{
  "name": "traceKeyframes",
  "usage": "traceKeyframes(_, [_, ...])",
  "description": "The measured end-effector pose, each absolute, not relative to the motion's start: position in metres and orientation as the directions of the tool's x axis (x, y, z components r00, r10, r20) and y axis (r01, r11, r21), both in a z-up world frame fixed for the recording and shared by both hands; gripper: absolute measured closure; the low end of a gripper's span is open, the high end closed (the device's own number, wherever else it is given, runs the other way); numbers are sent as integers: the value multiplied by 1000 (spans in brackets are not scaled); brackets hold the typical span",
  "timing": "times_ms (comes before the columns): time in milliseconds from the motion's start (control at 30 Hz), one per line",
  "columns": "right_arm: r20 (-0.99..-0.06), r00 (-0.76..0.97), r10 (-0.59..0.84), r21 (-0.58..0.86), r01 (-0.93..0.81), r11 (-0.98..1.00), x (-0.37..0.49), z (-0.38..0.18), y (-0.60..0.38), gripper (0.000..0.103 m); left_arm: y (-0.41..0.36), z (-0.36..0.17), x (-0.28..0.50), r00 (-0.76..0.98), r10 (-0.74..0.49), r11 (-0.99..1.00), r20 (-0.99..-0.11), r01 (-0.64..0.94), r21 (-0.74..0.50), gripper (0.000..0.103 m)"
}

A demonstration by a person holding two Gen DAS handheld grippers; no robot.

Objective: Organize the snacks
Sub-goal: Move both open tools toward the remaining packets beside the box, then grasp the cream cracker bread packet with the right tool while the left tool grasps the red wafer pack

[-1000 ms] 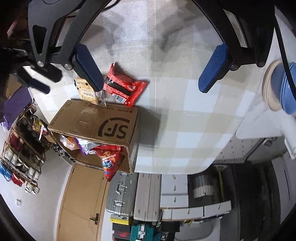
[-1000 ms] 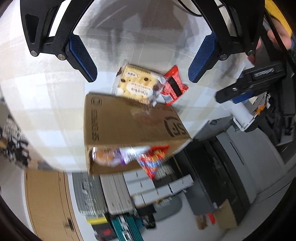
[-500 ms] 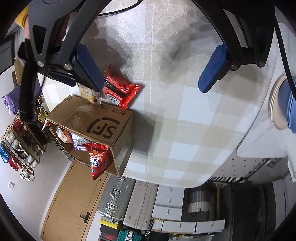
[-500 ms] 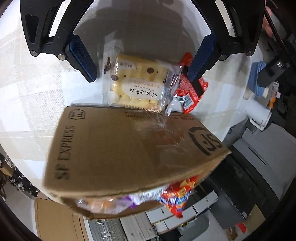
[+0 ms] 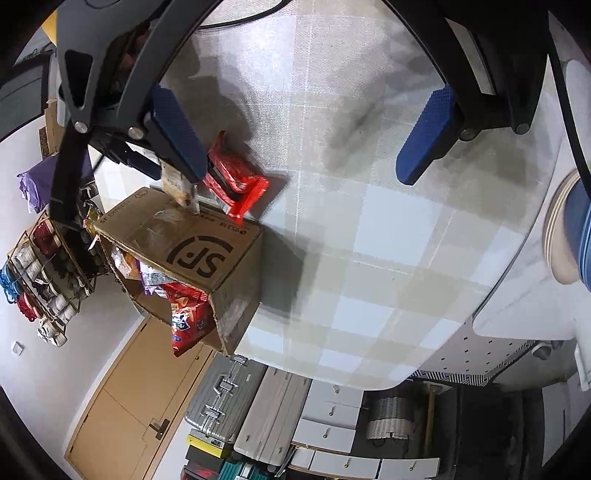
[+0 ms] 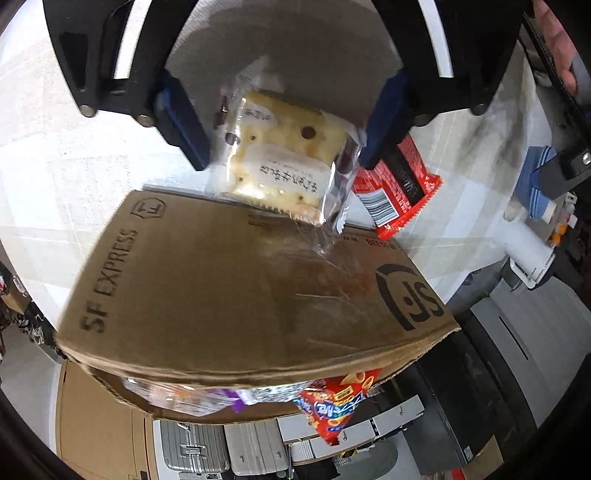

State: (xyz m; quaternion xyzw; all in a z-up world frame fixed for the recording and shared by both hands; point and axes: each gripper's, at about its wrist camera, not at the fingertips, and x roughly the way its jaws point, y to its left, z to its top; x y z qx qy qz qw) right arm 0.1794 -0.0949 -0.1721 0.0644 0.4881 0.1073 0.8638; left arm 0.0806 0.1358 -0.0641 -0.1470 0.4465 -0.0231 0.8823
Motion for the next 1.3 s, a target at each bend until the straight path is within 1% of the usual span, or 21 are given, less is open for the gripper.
traceKeyframes(33, [-826,503,255,222,-126,967,178,-172,-97,31,137,-65,81,597,-173,954,-783,-95,-283,1])
traceKeyframes(133, [-825,502,260,209,-156,965,173,-173,-99,33,138,-69,83,587,-178,950,-790,-106,-293,1])
traceKeyframes(233, [-827,496,264,192,-192,962,167,-173,-100,34,137,-72,84,582,-164,955,-796,-110,-277,1])
traceKeyframes(333, [-827,484,286,207,-210,955,162,-170,-103,34,134,-76,86,577,-134,964,-805,-111,-241,1])
traceKeyframes(467, [-808,501,310,233,-211,949,149,-160,-113,34,131,-84,90,560,-132,967,-818,-109,-231,1])
traceKeyframes(700, [-764,530,367,303,-207,930,131,-136,-136,34,110,-98,105,518,-185,950,-835,-125,-287,1])
traceKeyframes(867, [-752,533,387,331,-203,922,126,-130,-148,34,82,-106,123,498,-186,940,-847,-161,-301,1])
traceKeyframes(1033, [-746,528,406,361,-191,913,123,-131,-159,34,65,-129,139,429,-250,901,-868,-226,-371,1])
traceKeyframes(1100, [-742,528,413,369,-192,909,123,-131,-160,34,62,-130,142,444,-222,897,-868,-257,-360,2])
traceKeyframes(1233, [-737,525,426,381,-197,903,122,-129,-166,34,51,-132,149,437,-131,920,-890,-280,-273,2])
traceKeyframes(1300, [-737,522,430,385,-199,901,121,-127,-169,34,47,-133,150,439,-103,925,-893,-286,-248,2])
